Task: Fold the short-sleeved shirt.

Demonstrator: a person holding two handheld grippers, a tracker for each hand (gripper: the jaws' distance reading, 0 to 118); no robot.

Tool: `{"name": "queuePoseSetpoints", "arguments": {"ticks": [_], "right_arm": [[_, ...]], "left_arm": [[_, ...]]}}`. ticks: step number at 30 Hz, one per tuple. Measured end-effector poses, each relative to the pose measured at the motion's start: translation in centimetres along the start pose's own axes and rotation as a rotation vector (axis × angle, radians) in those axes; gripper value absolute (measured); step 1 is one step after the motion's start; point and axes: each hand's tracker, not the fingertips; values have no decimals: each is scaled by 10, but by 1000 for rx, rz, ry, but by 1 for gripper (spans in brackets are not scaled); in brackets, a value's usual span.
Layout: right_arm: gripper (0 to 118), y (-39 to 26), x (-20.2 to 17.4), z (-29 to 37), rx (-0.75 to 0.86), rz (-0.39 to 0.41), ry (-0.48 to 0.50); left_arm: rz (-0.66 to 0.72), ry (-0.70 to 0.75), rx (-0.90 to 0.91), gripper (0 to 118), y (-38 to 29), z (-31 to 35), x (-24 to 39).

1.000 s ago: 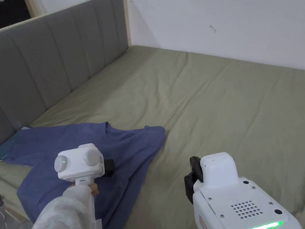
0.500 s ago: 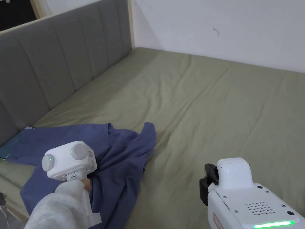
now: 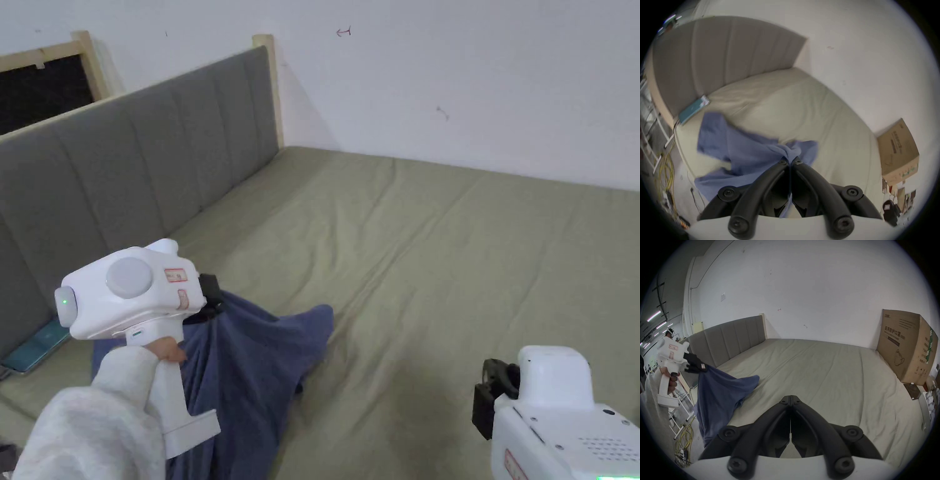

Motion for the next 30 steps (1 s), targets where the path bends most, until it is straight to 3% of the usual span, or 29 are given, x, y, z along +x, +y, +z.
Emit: {"name": "queuePoseSetpoints", "arguments": {"ticks": [6,10,12,16,20,22,24,25,28,30], "right_arm": [[0,18,36,29,84,-48,-88],[0,30,69,61,157,-88,-180],[0,35,90,80,193,-107,-242],[0,38,130,118,247,-158,-364],[0,28,168,150,270,-229,-484],[0,20,180,161,255,-257,-521],[0,7,194,165,222,-268,-555],[0,0,198,165,193,-269,-573],[0,-25,211,164,113,-313,-608],[0,-39,217,161,61,-349,-603]], "left_arm": [[-202,-221,84,1,7,57,127],[-422,-432,138,1,-15,95,214],[-425,-576,115,1,-27,112,251],[-546,-720,125,1,-63,133,304],[-477,-866,-54,1,-113,114,330],[-576,-842,-114,1,-151,88,343],[-715,-612,-169,1,-206,49,353],[-762,-578,-206,1,-232,28,354],[-755,-499,-487,1,-311,-46,343],[-765,-438,-563,1,-347,-68,332]]}}
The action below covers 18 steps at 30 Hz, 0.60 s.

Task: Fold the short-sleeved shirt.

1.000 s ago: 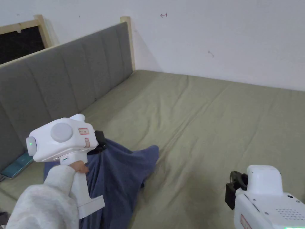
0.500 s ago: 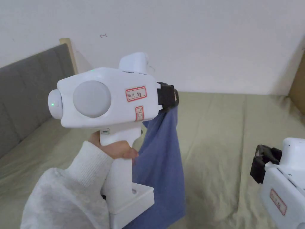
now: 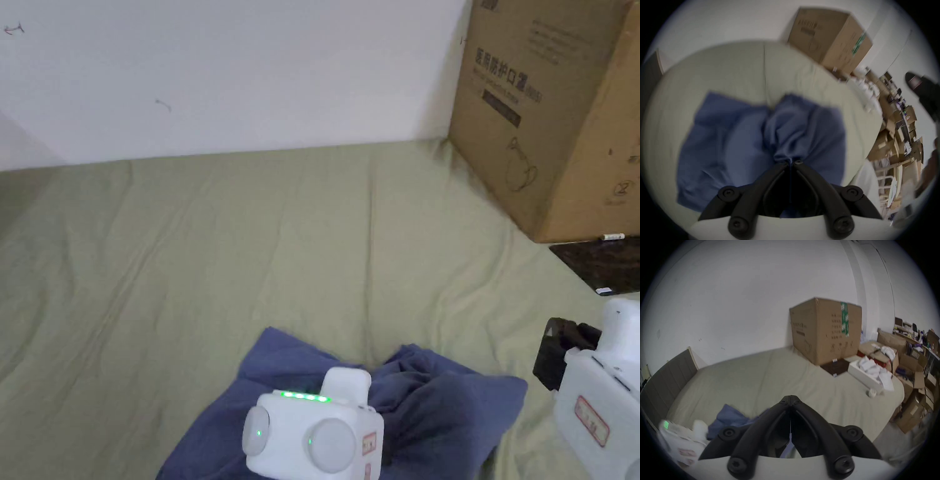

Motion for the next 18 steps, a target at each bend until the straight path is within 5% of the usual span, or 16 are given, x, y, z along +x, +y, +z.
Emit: {"name": "queuePoseSetpoints", "arguments": {"ticks": [5,6,8,9,10,11,14,15,16,18], "right_arm": [[0,-21,8,-14,-71,10,-21],[0,-23,7,-16,-78,10,-20],[0,-26,6,-20,-93,18,-8],[0,-26,4,-21,-98,24,-5],[0,-27,2,-22,-103,34,-1],[0,-28,0,-22,-104,43,3],[0,-29,-5,-21,-108,59,18],[0,-30,-8,-20,-109,61,22],[0,-31,-10,-20,-115,65,27],[0,-34,-14,-21,-123,71,34]], "left_arm": [[-21,62,-7,2,-19,-14,0],[-9,56,-5,9,-15,-11,-2],[15,17,-3,42,-9,0,-5],[17,20,5,78,-8,7,-6],[26,25,31,100,-7,16,-8],[34,27,75,108,-5,27,-11],[72,22,160,104,-3,64,-20],[81,17,176,94,-3,74,-25],[103,18,215,73,-5,85,-31],[119,56,241,0,-12,96,-40]]}}
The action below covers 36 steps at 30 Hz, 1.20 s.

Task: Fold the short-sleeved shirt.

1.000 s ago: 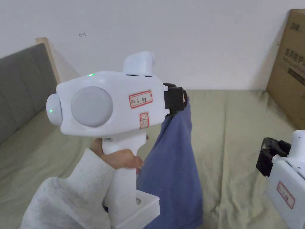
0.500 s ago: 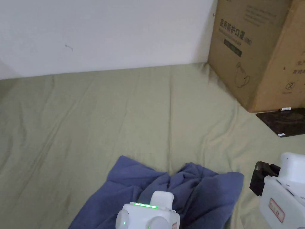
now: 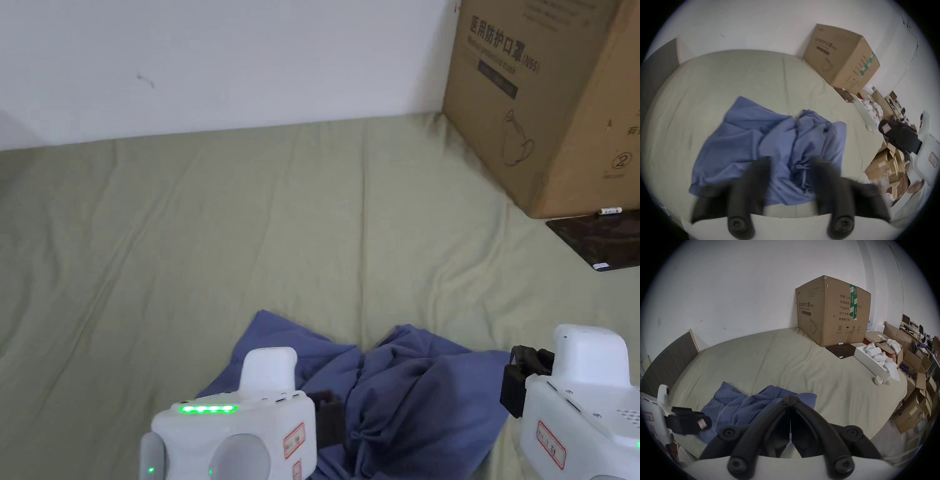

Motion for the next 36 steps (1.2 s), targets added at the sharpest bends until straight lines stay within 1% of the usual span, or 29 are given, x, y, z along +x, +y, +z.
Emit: {"name": "queuePoseSetpoints", "arguments": {"ticks": [2,3,4,5,6,9,12,14,16,17,18,20,21,22,23,24,26,28,29,30,31,32,33,34,35,36], "right_arm": [[0,-4,-4,-1,-13,4,11],[0,-6,-5,-2,-21,5,19],[0,-8,-7,-3,-29,8,27],[0,-8,-9,-3,-34,12,29],[0,-9,-11,-4,-36,17,31],[0,-10,-13,-8,-45,25,34],[0,-11,-13,-16,-61,19,36],[0,-12,-11,-21,-73,22,35],[0,-13,-10,-28,-88,24,30],[0,-14,-8,-31,-96,21,24],[0,-15,-7,-34,-104,17,21],[0,-16,-4,-40,-125,5,17],[0,-17,-2,-42,-132,0,13],[0,-18,-1,-44,-140,-2,10],[0,-20,1,-46,-148,0,6],[0,-21,2,-47,-157,2,-1],[0,-24,6,-50,-175,-3,-15],[0,-26,11,-52,-188,-12,-23],[0,-27,12,-53,-194,-12,-28],[0,-28,14,-55,-198,-12,-36],[0,-29,15,-57,-206,-12,-45],[0,-30,17,-58,-215,-12,-46],[0,-31,19,-60,-216,-16,-48],[0,-31,20,-61,-221,-21,-49],[0,-31,20,-62,-227,-23,-44],[0,-31,21,-63,-228,-25,-40]], "left_arm": [[-3,80,-2,0,-10,-1,-11],[-17,96,-9,0,-14,-6,-16],[-28,105,-76,0,-18,-11,-20],[-29,120,-93,0,-23,-14,-22],[-14,100,-64,0,-24,-15,-25],[30,85,-79,0,-19,-23,-34],[-16,114,-53,0,6,-31,-38],[-62,115,-36,0,34,-40,-42],[-68,120,0,0,69,-52,-50],[-64,111,21,6,87,-57,-55],[-62,123,38,34,102,-64,-59],[-65,120,14,104,131,-95,-70],[-61,131,-27,117,138,-112,-76],[-57,142,-31,110,143,-127,-82],[-45,175,-80,106,149,-147,-89],[-51,197,-126,106,150,-165,-94],[-43,220,-161,104,147,-196,-105],[13,234,-218,79,142,-216,-111],[33,225,-238,79,136,-225,-114],[5,241,-196,78,131,-226,-112],[-24,253,-172,73,131,-216,-102],[-45,264,-172,63,131,-213,-97],[-52,271,-167,42,131,-210,-95],[-51,284,-152,18,131,-207,-94],[-54,299,-133,6,132,-200,-101],[-69,316,-135,6,132,-198,-102]]}}
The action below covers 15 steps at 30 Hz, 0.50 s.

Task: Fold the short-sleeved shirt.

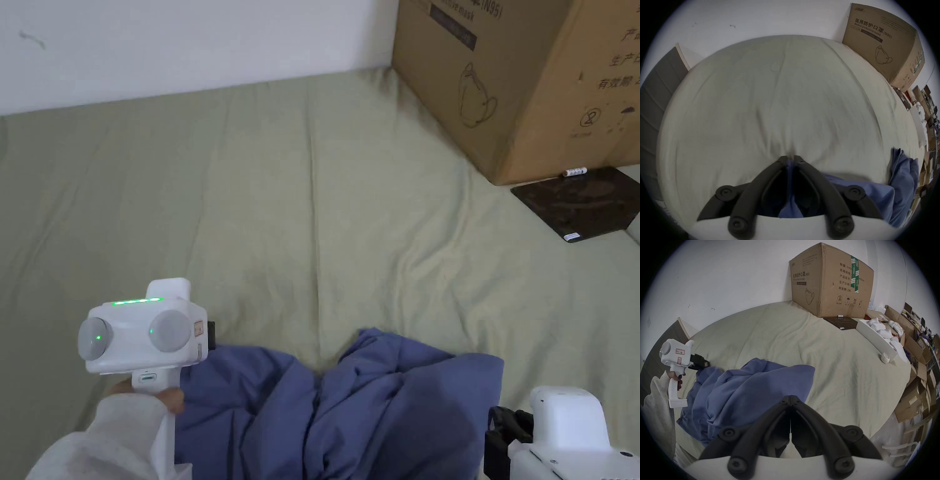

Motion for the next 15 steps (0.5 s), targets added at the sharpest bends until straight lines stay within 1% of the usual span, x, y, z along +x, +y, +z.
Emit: {"name": "queuePoseSetpoints", "arguments": {"ticks": [1,5,6,8,9,10,11,12,13,15], "right_arm": [[0,1,0,-1,-3,-1,2],[0,21,7,-6,3,2,45],[0,30,9,-7,15,3,75],[0,57,12,-16,12,26,189],[6,67,12,-21,-2,37,215],[25,78,9,-29,7,32,194],[56,89,5,-39,11,42,205],[94,98,2,-50,-9,69,249],[105,109,-3,-67,-63,94,270],[105,121,-16,-92,-119,133,242]], "left_arm": [[-3,-29,-7,6,0,3,-3],[18,-68,10,6,0,26,-13],[18,-75,21,6,-1,33,-16],[-5,-82,49,6,-3,51,-20],[-9,-79,69,6,-4,59,-22],[-16,-81,80,6,-5,66,-23],[-19,-82,78,6,-6,73,-24],[-19,-81,82,6,-7,79,-25],[-27,-89,94,6,-9,85,-25],[-33,-91,106,6,-13,93,-25]]}}
